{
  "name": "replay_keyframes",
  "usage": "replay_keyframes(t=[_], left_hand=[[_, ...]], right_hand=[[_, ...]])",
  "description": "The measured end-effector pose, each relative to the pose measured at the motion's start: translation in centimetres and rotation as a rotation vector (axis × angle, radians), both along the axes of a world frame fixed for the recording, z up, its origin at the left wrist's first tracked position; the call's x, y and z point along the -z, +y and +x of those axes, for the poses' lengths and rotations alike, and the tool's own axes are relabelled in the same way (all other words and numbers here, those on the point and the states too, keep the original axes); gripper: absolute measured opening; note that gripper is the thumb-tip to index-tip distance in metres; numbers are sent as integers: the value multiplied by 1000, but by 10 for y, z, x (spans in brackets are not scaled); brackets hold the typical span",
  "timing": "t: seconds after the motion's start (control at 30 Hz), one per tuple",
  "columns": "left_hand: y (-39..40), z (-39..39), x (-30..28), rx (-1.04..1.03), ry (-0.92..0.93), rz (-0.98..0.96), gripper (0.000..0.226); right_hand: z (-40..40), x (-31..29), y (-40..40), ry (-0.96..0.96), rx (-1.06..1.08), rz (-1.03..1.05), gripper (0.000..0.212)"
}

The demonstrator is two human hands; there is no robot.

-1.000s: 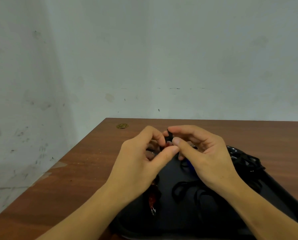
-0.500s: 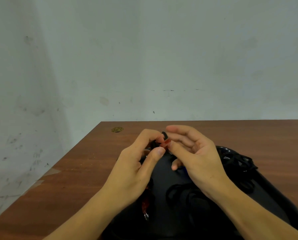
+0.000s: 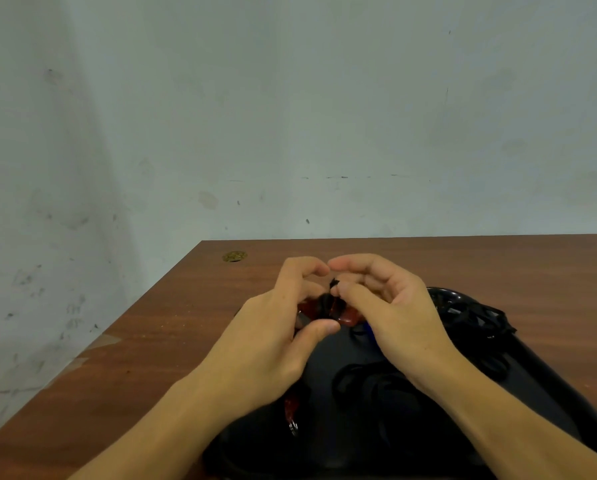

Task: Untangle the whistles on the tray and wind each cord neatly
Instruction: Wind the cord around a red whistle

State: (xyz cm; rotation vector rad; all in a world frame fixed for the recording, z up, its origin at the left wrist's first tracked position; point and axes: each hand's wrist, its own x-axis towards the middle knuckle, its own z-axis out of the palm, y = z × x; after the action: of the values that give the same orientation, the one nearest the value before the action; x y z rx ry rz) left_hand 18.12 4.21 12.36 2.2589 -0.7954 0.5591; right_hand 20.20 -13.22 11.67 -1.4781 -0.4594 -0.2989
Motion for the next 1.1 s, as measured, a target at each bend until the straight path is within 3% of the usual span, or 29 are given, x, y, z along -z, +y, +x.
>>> replay_keyframes(t=[0.13,0.33,0.43,0.57,0.67,0.83,1.1], left_hand=[[2,1,0,29,31,-37,51],[4,4,1,57,43,-160,44],[4,5,1,52,-16,-141,35],[4,9,3,-8,-39,-168,27],[5,9,6,-6,14,-181,20],[7,11,7,1,67,-249,17],[9,16,12,80,122,-331,23]], right_hand=[[-6,0,-1,-269,83,-335,33],[-8,-7,-4,-625,194,-623,44],[-6,-7,-4,-767,268,-695,39],[-2,-6,-2,-804,344,-667,34],[-4,-3,-2,-662,315,-560,33],[-2,-6,-6,-88,31,-142,21],[0,-8,-14,172,-192,-74,14]])
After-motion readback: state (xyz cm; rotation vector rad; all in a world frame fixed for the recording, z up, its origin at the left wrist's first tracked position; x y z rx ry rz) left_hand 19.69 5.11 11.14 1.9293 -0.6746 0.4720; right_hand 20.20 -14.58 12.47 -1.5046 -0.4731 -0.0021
